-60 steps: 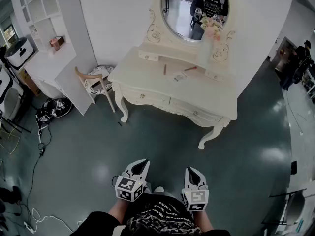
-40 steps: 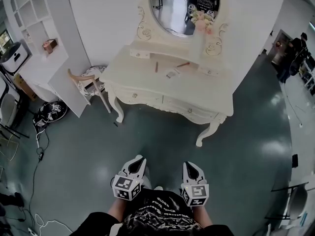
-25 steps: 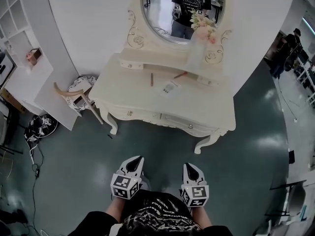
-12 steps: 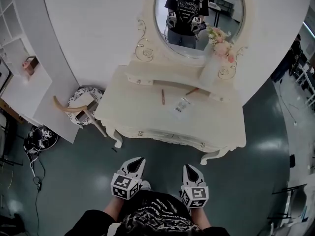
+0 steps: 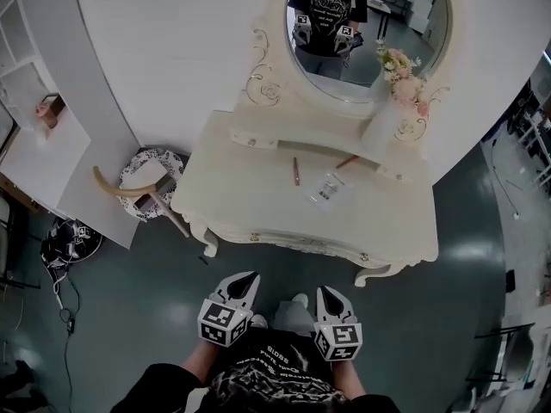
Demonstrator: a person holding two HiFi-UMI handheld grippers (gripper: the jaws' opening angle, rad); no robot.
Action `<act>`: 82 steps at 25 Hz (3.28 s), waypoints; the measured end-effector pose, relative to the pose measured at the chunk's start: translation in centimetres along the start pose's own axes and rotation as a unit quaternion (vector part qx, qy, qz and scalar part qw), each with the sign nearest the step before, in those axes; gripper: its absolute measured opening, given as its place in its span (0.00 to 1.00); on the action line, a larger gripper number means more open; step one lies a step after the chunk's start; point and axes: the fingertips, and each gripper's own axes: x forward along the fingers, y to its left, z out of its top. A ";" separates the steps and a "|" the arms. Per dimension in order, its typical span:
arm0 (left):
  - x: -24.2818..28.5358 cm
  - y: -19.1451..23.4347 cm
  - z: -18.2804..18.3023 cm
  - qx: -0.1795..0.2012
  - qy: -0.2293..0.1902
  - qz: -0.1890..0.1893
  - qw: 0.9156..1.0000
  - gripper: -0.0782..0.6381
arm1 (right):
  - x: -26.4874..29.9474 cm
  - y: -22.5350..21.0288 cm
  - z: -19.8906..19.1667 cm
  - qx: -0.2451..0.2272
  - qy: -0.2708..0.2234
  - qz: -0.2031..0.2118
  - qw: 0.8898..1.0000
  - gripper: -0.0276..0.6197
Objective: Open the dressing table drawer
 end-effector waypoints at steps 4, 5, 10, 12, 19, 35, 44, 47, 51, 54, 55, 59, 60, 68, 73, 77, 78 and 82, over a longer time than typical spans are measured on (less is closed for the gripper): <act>0.0 1.9 0.2 -0.015 -0.003 0.027 1.000 0.13 | 1.2 -0.2 1.0 -0.003 -0.007 0.002 1.000 0.06; 0.1 2.5 0.3 -0.018 -0.004 0.036 0.999 0.13 | 1.7 -0.4 1.2 -0.002 -0.009 0.002 1.000 0.06; 1.2 5.1 0.9 -0.026 -0.003 0.080 0.996 0.13 | 4.8 -2.4 2.2 -0.001 -0.008 0.007 1.000 0.06; 2.0 6.1 1.2 -0.029 -0.004 0.095 0.995 0.13 | 6.4 -3.4 3.0 -0.006 -0.008 0.015 1.000 0.06; 6.4 8.5 3.9 -0.042 -0.002 0.132 0.990 0.13 | 12.2 -7.3 6.8 -0.020 -0.007 0.041 0.999 0.06; 17.6 11.3 9.9 -0.057 -0.028 0.201 0.978 0.13 | 21.0 -13.8 12.8 -0.061 0.007 0.118 0.991 0.06; 19.7 14.2 12.6 -0.048 -0.041 0.222 0.973 0.13 | 22.2 -13.9 14.2 -0.055 0.004 0.123 0.991 0.06; 19.9 15.9 13.5 -0.041 -0.041 0.227 0.972 0.13 | 22.3 -13.7 14.3 -0.044 0.003 0.112 0.993 0.06; 20.3 17.8 14.7 -0.037 -0.042 0.222 0.973 0.13 | 22.3 -12.9 14.0 -0.035 0.007 0.100 0.994 0.06; 21.1 18.6 15.2 -0.038 -0.038 0.203 0.978 0.13 | 22.5 -12.4 14.1 -0.031 0.007 0.090 0.995 0.06; 21.4 18.8 15.3 -0.037 -0.036 0.199 0.979 0.13 | 22.5 -12.3 14.2 -0.030 0.006 0.086 0.996 0.06; 22.4 20.3 15.5 -0.032 -0.028 0.195 0.980 0.14 | 22.4 -12.0 14.4 -0.023 -0.001 0.062 0.998 0.06; 22.7 20.7 15.4 -0.031 -0.023 0.194 0.980 0.14 | 22.3 -12.0 14.4 -0.021 -0.001 0.055 0.998 0.06; 25.4 24.2 15.4 -0.027 0.003 0.183 0.983 0.34 | 22.1 -12.0 14.3 -0.013 -0.001 0.009 1.000 0.06; 26.7 25.8 14.6 -0.014 0.034 0.181 0.983 0.36 | 22.1 -11.2 14.1 -0.018 0.005 -0.002 1.000 0.06; 27.3 26.7 14.1 -0.020 0.045 0.187 0.981 0.36 | 22.1 -11.3 13.9 -0.007 0.008 -0.013 1.000 0.06; 27.5 26.9 14.0 -0.022 0.047 0.188 0.981 0.36 | 22.0 -11.3 13.9 -0.005 0.009 -0.015 1.000 0.06; 28.2 27.3 13.9 -0.018 0.057 0.185 0.981 0.36 | 21.9 -11.3 13.4 0.003 0.013 -0.024 1.000 0.06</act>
